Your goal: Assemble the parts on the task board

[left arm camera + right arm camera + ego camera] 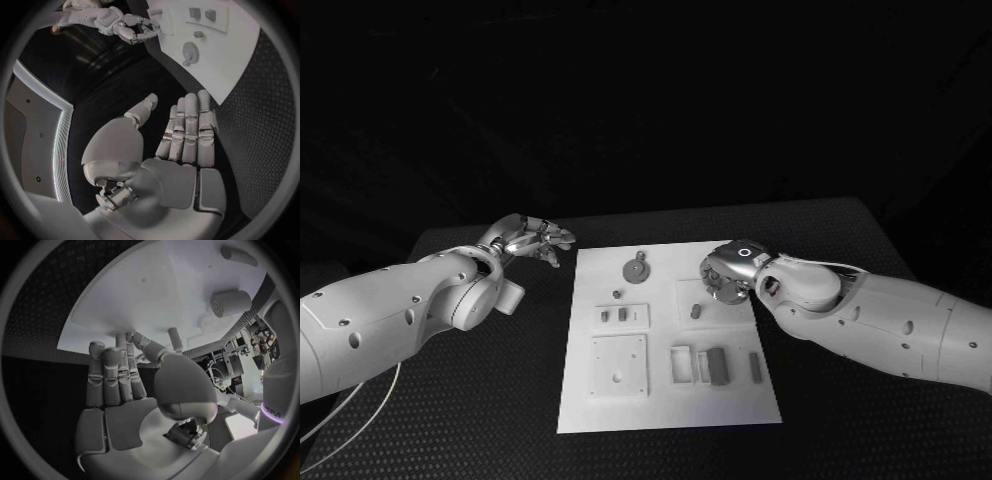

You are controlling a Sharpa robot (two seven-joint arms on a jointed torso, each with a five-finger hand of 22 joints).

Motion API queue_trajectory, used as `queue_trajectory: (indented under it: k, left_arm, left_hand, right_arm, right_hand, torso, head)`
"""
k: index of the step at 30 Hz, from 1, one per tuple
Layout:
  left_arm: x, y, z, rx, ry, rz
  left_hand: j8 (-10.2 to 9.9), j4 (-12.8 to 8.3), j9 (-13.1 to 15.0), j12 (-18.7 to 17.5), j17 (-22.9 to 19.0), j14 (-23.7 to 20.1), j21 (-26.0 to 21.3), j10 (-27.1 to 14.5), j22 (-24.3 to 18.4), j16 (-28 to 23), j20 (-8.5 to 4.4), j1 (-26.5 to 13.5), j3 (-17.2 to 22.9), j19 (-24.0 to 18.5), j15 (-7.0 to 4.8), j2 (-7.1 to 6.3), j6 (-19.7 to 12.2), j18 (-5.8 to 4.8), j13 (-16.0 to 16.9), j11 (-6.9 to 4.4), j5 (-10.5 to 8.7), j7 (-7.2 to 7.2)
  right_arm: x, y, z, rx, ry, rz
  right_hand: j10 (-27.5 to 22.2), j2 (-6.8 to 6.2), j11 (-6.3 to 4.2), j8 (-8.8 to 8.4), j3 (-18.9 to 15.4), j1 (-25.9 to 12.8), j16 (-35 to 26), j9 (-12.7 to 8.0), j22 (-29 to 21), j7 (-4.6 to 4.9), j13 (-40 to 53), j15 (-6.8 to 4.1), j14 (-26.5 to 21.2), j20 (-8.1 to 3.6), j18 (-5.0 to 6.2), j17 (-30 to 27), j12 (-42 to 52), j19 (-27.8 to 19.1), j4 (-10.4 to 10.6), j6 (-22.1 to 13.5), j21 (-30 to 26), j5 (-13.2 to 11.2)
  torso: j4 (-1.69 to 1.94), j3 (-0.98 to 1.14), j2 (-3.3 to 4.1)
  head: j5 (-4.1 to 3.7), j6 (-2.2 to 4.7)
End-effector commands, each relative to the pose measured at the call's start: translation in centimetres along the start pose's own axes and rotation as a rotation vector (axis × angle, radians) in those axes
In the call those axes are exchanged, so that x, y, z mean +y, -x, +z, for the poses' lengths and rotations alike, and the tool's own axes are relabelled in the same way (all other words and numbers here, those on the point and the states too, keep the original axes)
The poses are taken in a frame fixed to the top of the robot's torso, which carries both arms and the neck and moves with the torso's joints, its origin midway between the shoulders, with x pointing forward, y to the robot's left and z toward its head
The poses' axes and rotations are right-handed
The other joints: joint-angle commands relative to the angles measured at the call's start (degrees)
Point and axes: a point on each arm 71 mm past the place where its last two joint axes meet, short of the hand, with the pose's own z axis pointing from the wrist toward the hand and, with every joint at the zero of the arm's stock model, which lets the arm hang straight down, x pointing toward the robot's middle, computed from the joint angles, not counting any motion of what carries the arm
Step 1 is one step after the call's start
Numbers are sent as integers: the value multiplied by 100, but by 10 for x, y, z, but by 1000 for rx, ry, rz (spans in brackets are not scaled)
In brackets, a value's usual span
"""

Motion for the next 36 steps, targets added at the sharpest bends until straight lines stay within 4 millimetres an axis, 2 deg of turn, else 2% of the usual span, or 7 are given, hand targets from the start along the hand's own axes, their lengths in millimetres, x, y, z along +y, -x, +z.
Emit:
queue_trajectory:
  k: [1, 6, 12, 25, 31, 36]
  left_arm:
    - [-1, -1, 0, 8, -5, -8]
    - [-1, 0, 0, 7, -3, -7]
    - [0, 1, 0, 3, -1, -6]
    - [0, 2, 1, 3, 1, -6]
    - [1, 2, 1, 0, 1, -5]
    - [1, 3, 2, -3, 1, -4]
  left_hand:
    - [29, -47, 1, -7, 6, 38, -26, -42, -9, -22, -4, 37, 6, 45, 9, 13, -43, 73, 7, -1, 30, -9]
    - [31, -51, 1, -6, 8, 39, -30, -44, -11, -25, -3, 43, 8, 47, 10, 13, -45, 73, 9, 0, 31, -9]
    - [32, -52, 1, -5, 10, 39, -33, -47, -12, -28, -1, 43, 9, 49, 11, 12, -47, 72, 10, 1, 30, -8]
    - [35, -54, 1, -5, 14, 40, -41, -54, -16, -35, 1, 42, 7, 53, 14, 10, -53, 71, 12, 4, 30, -5]
    - [37, -52, 2, -5, 16, 41, -43, -56, -17, -37, 2, 40, 6, 55, 14, 11, -54, 70, 13, 5, 30, -5]
    - [39, -51, 2, -4, 17, 42, -46, -57, -18, -38, 2, 39, 6, 57, 15, 11, -55, 70, 14, 5, 30, -5]
  right_arm:
    - [4, -3, -4, -10, 8, -9]
    - [4, 4, -5, -37, 8, 7]
    - [4, 12, -4, -61, 9, 19]
    - [7, 23, -5, -84, 22, 61]
    - [18, 36, -7, -113, 50, 118]
    - [41, 45, -6, -129, 114, 161]
  right_hand:
    - [79, -3, -12, 39, -17, 78, 25, 24, 14, -6, 27, -42, 10, -30, 240, 27, -12, 30, -25, 44, 32, 14]
    - [96, -13, -17, 43, -20, 74, 32, 43, 25, -11, 46, -48, 18, -35, 240, 54, -16, 41, -23, 55, 39, 15]
    - [108, -17, -21, 45, -23, 65, 34, 56, 33, -13, 59, -50, 24, -38, 240, 71, -19, 51, -20, 62, 44, 15]
    - [116, -19, -23, 44, -21, 57, 31, 71, 39, -15, 73, -52, 31, -42, 240, 89, -28, 60, -19, 65, 46, 16]
    - [118, -16, -23, 42, -20, 53, 29, 77, 41, -15, 78, -54, 33, -43, 240, 95, -31, 63, -18, 65, 46, 16]
    - [116, -7, -23, 38, -17, 44, 23, 83, 43, -13, 84, -53, 31, -43, 240, 103, -39, 63, -17, 59, 42, 17]
  torso:
    - [0, -2, 0]
    - [0, -6, 0]
    - [-4, 2, 1]
    - [-3, 6, -1]
    - [-4, -1, -3]
    - [-6, -5, -2]
  head:
    - [9, -1]
    - [13, 5]
    - [16, 24]
    - [17, 35]
    - [51, 29]
    - [111, 23]
